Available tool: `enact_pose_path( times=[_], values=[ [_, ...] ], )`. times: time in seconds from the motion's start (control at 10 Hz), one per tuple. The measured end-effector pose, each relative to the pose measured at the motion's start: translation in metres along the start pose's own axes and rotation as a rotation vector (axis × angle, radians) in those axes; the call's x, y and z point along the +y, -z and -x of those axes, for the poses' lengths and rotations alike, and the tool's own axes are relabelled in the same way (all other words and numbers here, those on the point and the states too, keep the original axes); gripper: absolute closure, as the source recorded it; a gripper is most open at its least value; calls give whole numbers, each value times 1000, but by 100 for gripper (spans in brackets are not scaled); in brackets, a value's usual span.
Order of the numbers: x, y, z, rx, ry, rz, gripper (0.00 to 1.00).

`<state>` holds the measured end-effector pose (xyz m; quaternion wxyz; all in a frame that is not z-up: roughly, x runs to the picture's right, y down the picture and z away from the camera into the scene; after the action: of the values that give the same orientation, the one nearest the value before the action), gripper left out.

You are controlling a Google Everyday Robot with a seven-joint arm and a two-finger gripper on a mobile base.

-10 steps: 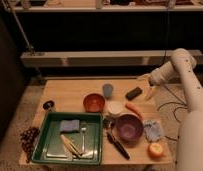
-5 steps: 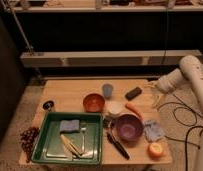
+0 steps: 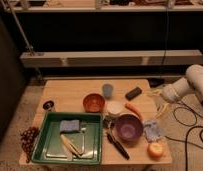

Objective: Place apple in plastic cup

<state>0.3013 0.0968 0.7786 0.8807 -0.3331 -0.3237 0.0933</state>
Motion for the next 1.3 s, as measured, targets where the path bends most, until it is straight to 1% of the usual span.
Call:
enact_pose_path(
  times=[0.2, 0.4, 0.8, 0.9, 1.0, 1.2, 1.3],
  values=[
    [-3, -1, 3, -1, 5, -3, 20],
    [-1, 0, 1, -1, 1, -5, 20],
    [-2, -1, 3, -1, 5, 0, 20],
    [-1, 1, 4, -8, 5, -4, 20],
    [5, 9, 3, -16, 3, -18, 20],
    [28, 29, -4, -27, -4, -39, 20],
    [38, 35, -5, -33, -4, -50, 20]
  ],
)
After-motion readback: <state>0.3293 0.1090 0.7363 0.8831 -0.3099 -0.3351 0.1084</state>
